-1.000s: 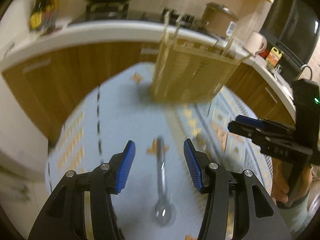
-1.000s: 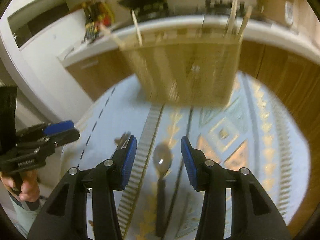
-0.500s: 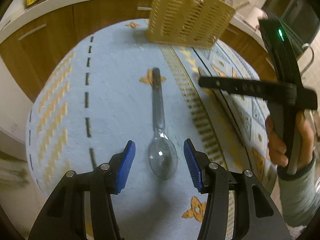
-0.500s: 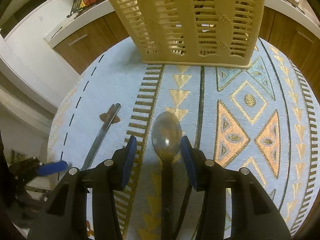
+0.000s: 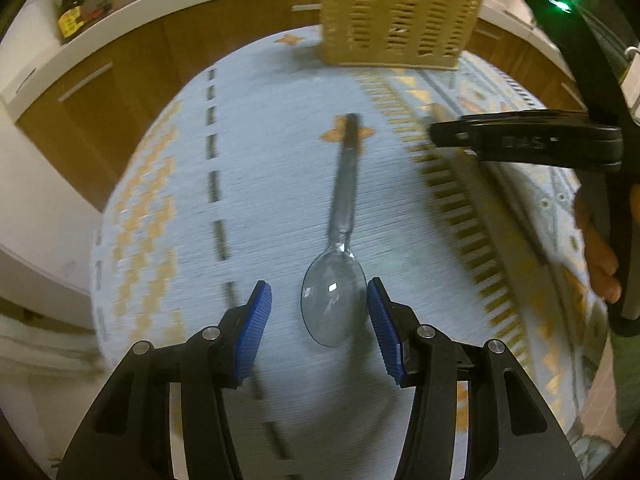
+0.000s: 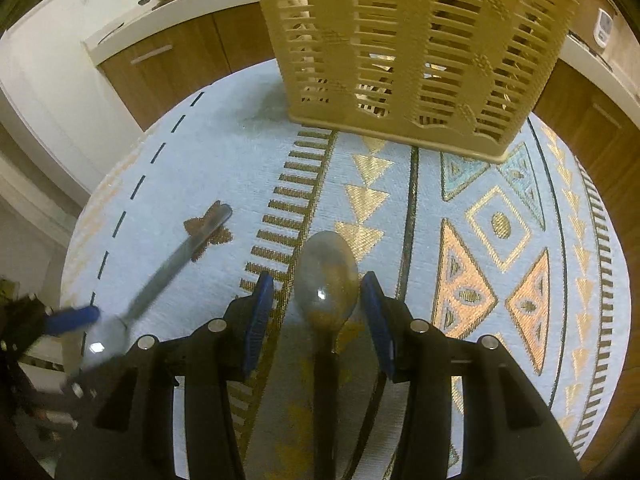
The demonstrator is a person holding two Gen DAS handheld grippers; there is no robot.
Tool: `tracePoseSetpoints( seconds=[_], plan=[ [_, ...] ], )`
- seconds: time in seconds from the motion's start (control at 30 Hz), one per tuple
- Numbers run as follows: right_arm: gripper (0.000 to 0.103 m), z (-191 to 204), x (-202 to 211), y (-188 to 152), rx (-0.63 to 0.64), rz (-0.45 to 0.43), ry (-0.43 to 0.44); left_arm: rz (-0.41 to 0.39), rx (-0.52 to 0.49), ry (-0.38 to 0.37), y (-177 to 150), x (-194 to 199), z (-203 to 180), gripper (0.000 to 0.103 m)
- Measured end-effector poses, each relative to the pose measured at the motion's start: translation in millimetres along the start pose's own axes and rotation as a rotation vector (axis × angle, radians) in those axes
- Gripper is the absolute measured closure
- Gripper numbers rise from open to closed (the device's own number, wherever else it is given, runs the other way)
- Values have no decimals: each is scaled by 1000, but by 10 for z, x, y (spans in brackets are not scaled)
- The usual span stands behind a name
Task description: Organize utensils
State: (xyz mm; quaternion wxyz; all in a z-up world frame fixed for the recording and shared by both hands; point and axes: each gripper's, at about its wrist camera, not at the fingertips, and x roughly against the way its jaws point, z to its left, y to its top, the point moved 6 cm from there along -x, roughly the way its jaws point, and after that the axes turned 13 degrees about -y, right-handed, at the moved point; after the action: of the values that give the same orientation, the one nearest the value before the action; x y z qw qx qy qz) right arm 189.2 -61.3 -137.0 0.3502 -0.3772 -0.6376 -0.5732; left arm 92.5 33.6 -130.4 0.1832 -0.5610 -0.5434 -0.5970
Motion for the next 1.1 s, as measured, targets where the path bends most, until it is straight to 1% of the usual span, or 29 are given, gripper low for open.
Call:
tracePoseSetpoints(
  seconds=[0.1,0.27,0.33,0.37,0.4,0.43,0.5,0.6,0.7,0.8,0.87,0.93,1.0,1.1],
  plan=[
    [60,-12,-10,8,0,0,0,-4,32,46,4,81,269,55],
    [61,16,-33,36,18,-4,-16,-47,119,95,207,146,738,56],
    [67,77,-69,62,34,-9,-25,-63,144,104,306,129,890,64],
    [71,95,-73,69,52,-17,-45,-74,158,95,354,117,959,67],
    [74,119,-84,72,63,-21,-51,-82,159,85,386,108,984,71],
    [74,131,-87,70,71,-23,-49,-89,156,68,426,88,1009,71],
    [74,153,-92,70,79,-25,-38,-86,156,58,500,39,1045,71],
    [74,163,-101,81,83,-27,-34,-89,128,79,683,-36,1092,71],
    [74,174,-101,82,93,-30,-27,-87,92,83,847,-111,1091,71],
    [74,160,-107,75,92,-33,-15,-86,47,62,1094,-235,1047,71],
    [74,112,-96,57,84,-32,0,-91,27,22,1241,-313,992,71],
    [74,48,-73,46,69,-29,23,-105,10,6,1324,-353,937,70],
    [74,-10,-57,38,60,-28,32,-115,16,-1,1357,-372,910,66],
    [74,-91,-55,36,48,-26,42,-130,70,-54,1322,-325,921,65]
  ],
)
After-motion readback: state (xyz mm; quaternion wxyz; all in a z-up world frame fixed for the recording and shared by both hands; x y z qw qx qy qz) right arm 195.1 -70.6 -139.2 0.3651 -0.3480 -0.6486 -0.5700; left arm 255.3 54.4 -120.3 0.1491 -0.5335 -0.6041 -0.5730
